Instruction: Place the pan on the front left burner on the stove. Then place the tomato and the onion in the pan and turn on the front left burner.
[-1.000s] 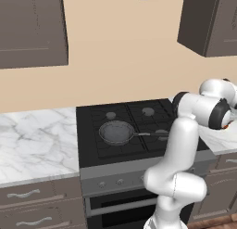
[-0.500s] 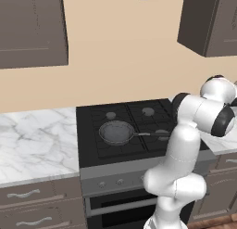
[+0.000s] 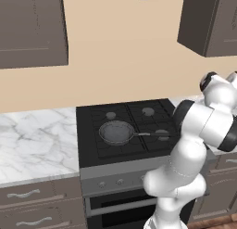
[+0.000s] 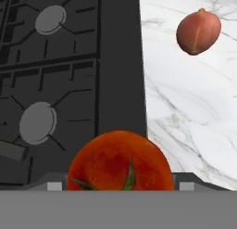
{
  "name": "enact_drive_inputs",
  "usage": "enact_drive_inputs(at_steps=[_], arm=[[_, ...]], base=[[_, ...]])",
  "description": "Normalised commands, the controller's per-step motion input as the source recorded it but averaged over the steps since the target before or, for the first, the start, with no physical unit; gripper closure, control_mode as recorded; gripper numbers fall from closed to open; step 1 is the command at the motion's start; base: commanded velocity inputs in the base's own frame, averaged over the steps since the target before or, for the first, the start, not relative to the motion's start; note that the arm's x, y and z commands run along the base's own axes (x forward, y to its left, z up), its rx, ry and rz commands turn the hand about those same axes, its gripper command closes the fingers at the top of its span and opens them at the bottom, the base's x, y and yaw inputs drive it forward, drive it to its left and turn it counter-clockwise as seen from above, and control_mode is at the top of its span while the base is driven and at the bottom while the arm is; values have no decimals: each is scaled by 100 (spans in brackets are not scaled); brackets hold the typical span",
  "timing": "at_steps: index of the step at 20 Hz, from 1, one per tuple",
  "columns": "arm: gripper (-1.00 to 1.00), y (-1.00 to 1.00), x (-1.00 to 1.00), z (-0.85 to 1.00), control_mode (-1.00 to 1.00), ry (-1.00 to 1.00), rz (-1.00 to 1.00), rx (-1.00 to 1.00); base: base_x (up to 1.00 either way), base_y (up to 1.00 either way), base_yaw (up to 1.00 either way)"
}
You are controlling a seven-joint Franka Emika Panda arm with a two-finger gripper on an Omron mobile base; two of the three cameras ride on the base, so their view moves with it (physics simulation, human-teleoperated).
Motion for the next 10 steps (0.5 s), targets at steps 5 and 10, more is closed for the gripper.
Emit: enact_drive_inputs(at_steps=[5,10], arm=[[100,47,0,25,-100,0,-4,0],[100,47,0,10,-100,0,-3,0]], base=[[0,0,0],[0,0,0]])
